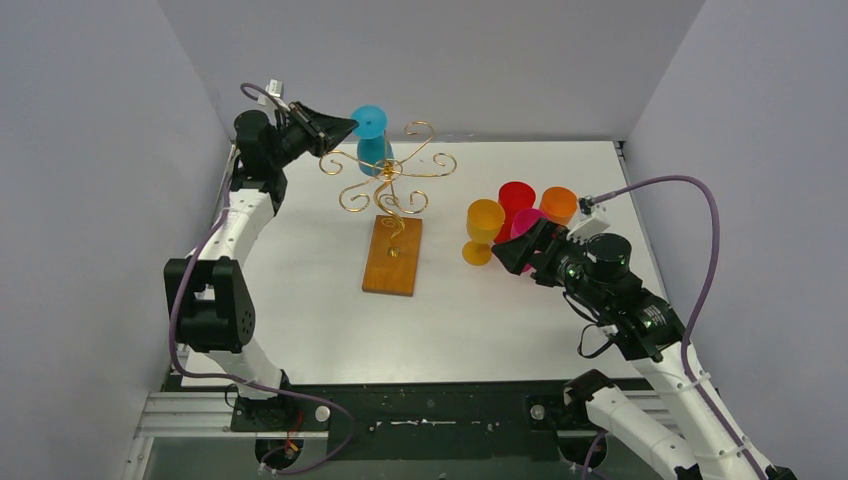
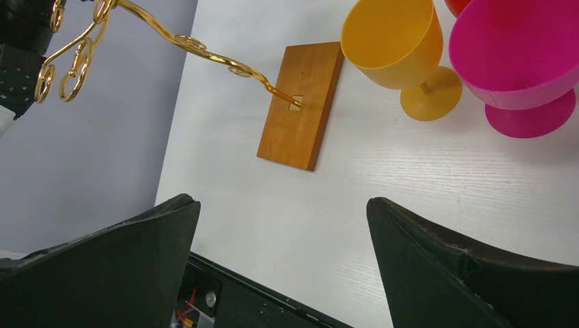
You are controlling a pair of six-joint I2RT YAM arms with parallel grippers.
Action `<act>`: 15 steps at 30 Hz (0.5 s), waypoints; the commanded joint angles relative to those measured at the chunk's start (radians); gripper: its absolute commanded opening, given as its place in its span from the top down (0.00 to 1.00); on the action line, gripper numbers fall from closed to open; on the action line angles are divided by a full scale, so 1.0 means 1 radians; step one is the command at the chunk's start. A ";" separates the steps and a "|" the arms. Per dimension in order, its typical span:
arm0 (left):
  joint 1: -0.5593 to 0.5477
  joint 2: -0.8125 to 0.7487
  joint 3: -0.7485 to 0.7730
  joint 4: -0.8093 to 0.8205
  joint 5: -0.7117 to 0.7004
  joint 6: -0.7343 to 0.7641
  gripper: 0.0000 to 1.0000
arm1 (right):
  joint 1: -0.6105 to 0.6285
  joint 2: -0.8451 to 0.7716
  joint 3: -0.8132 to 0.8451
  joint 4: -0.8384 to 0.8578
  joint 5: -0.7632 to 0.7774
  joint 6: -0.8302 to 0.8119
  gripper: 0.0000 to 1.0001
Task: Take the wine glass off the wine glass rack
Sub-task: Pick up the wine glass from the wine rack.
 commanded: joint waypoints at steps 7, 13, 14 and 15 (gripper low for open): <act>0.008 -0.064 -0.104 0.313 -0.046 -0.309 1.00 | 0.001 -0.021 0.024 0.006 0.023 0.020 0.00; 0.013 -0.073 -0.107 0.359 -0.077 -0.370 1.00 | 0.000 -0.029 0.019 0.000 0.027 0.024 0.00; 0.013 -0.073 -0.102 0.357 -0.079 -0.372 1.00 | 0.001 -0.031 0.018 0.000 0.029 0.026 0.00; 0.013 -0.073 -0.099 0.352 -0.080 -0.370 1.00 | 0.000 -0.033 0.019 -0.001 0.029 0.025 0.00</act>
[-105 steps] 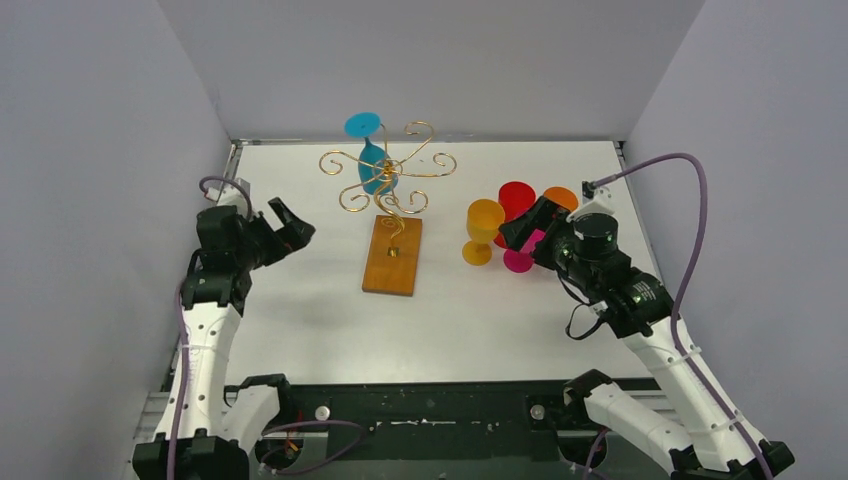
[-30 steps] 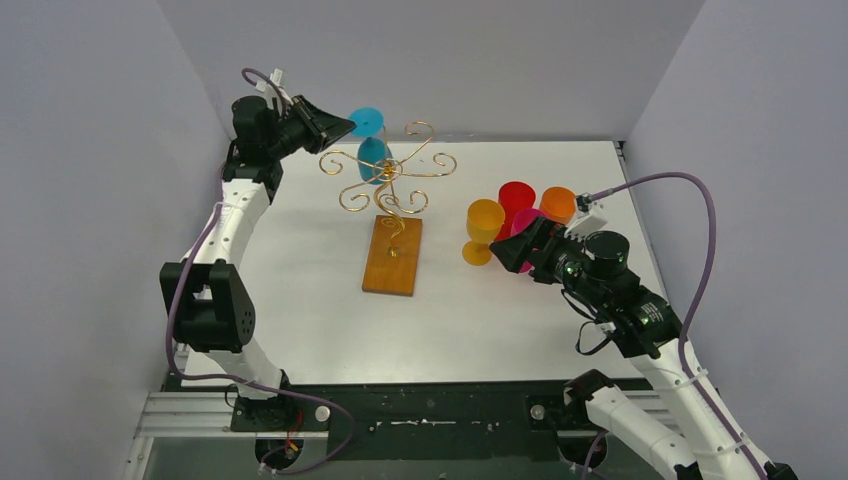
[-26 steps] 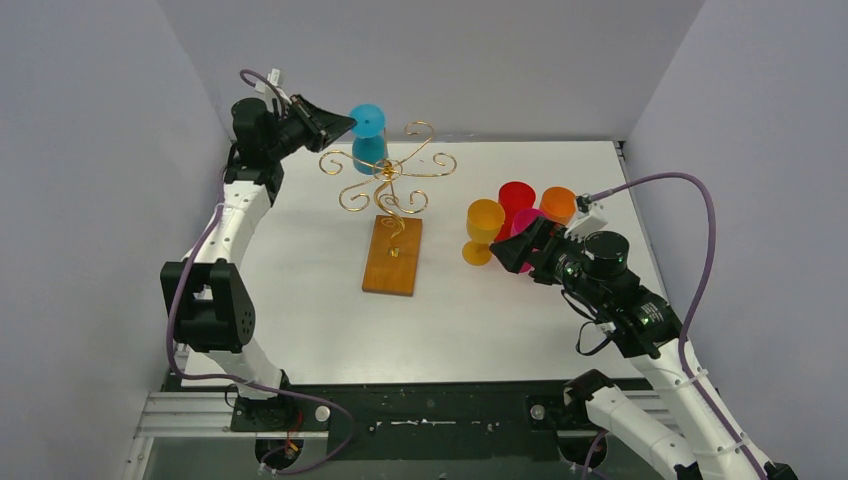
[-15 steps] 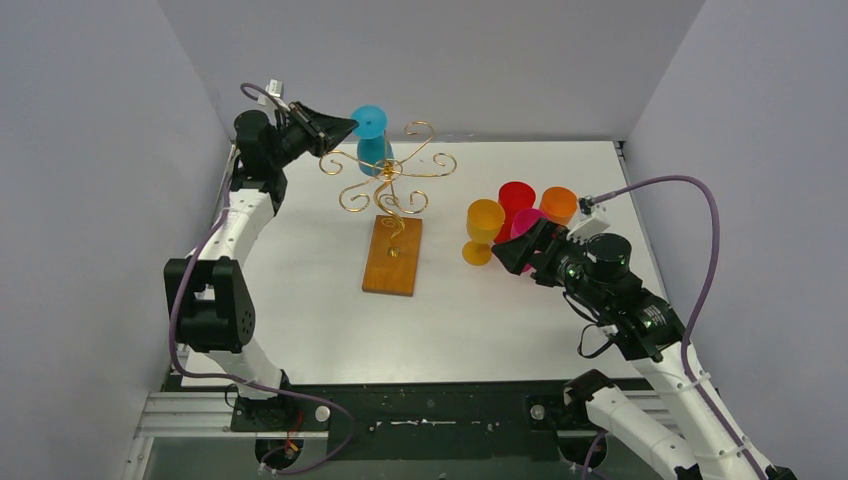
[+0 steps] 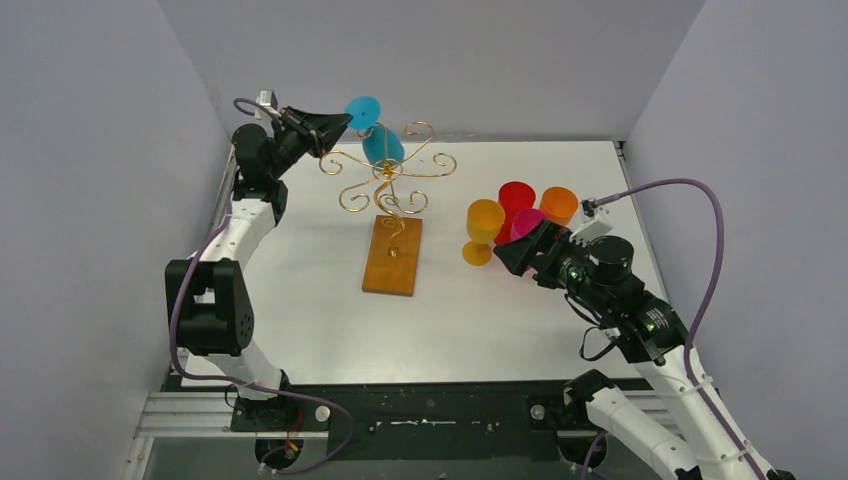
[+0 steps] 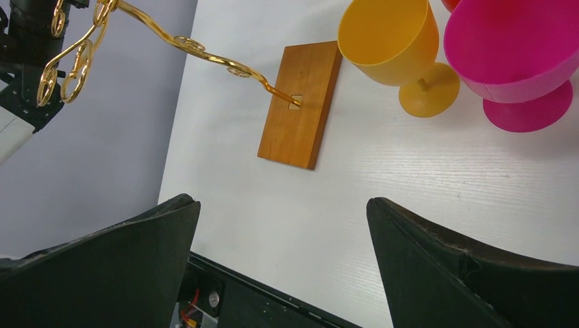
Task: Take the wine glass off the wine glass rack
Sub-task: Pick up the wine glass from the wine rack.
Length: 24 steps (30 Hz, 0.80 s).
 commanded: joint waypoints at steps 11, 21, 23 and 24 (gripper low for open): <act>-0.007 -0.073 0.056 -0.033 -0.031 0.068 1.00 | 0.001 -0.016 0.011 0.010 0.031 0.018 0.00; -0.052 -0.024 0.104 -0.026 -0.001 0.080 1.00 | 0.000 -0.008 0.005 0.011 0.031 0.025 0.00; -0.053 -0.027 0.094 -0.025 0.004 0.083 1.00 | 0.000 -0.008 0.007 0.010 0.031 0.025 0.00; -0.052 -0.034 0.085 -0.023 0.007 0.085 1.00 | 0.001 -0.008 0.006 0.010 0.032 0.025 0.00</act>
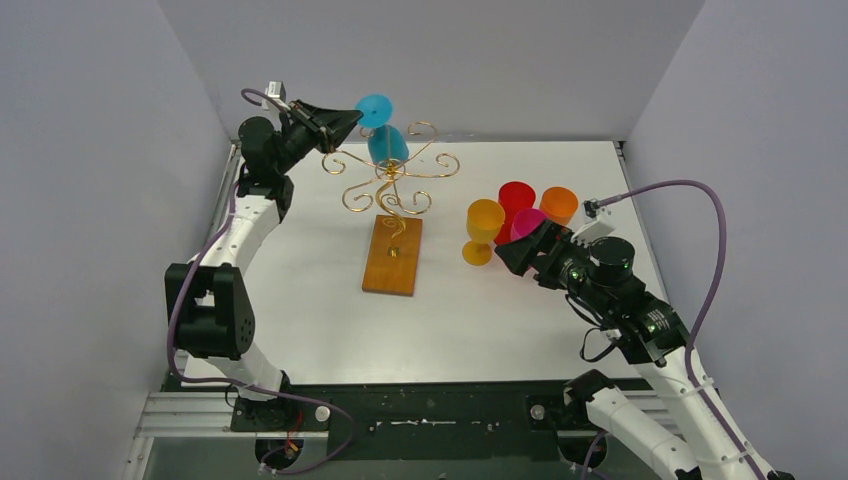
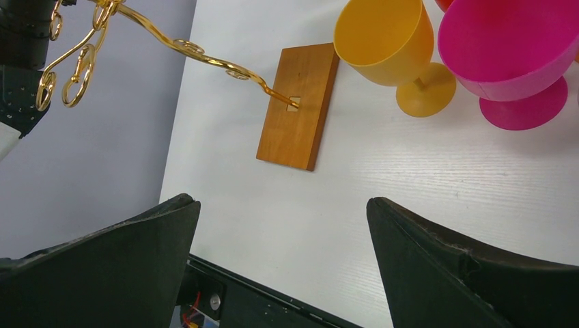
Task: Take the wine glass off the wine glass rack
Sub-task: Pick up the wine glass from the wine rack.
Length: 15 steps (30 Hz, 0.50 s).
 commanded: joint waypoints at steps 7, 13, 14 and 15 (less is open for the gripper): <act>0.001 -0.066 0.011 -0.033 0.024 0.096 1.00 | 0.001 0.008 0.002 0.022 0.016 0.017 0.00; 0.012 -0.096 -0.006 -0.070 0.031 0.134 1.00 | 0.001 0.015 -0.004 0.024 0.010 0.020 0.00; 0.013 -0.101 -0.011 -0.074 0.026 0.138 1.00 | 0.001 0.014 -0.005 0.023 0.009 0.022 0.00; 0.012 -0.106 -0.013 -0.085 0.019 0.147 1.00 | 0.000 0.015 -0.007 0.023 0.009 0.022 0.00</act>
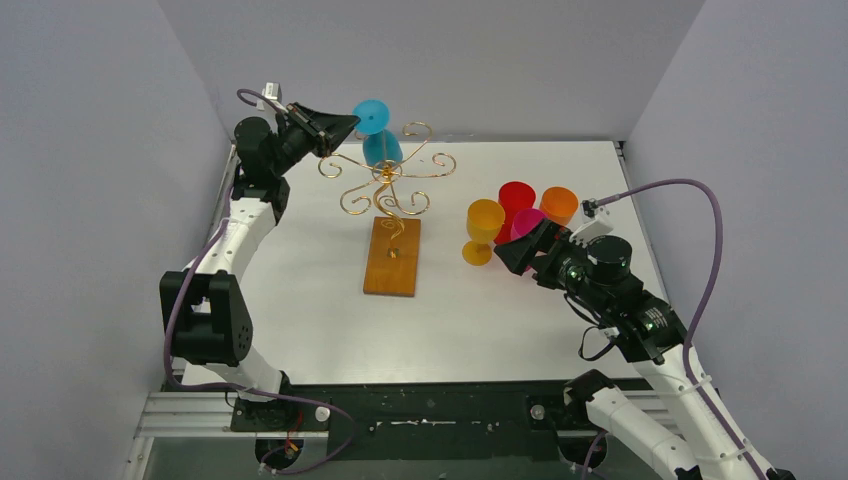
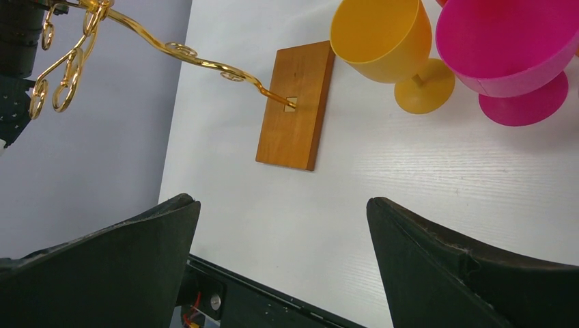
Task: Take the wine glass off the wine glass rack
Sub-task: Pick up the wine glass from the wine rack.
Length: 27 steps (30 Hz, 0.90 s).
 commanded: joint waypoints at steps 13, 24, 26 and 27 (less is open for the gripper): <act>0.017 -0.104 -0.014 -0.025 0.040 0.070 1.00 | -0.001 0.007 -0.016 0.017 0.010 0.018 0.00; 0.027 -0.103 -0.031 -0.052 0.099 0.143 1.00 | -0.001 0.010 -0.026 0.017 0.011 0.021 0.00; 0.034 -0.106 -0.032 -0.047 0.107 0.140 1.00 | 0.000 0.013 -0.026 0.016 0.010 0.021 0.00; 0.036 -0.107 -0.032 -0.045 0.113 0.141 1.00 | 0.000 0.014 -0.026 0.016 0.010 0.021 0.00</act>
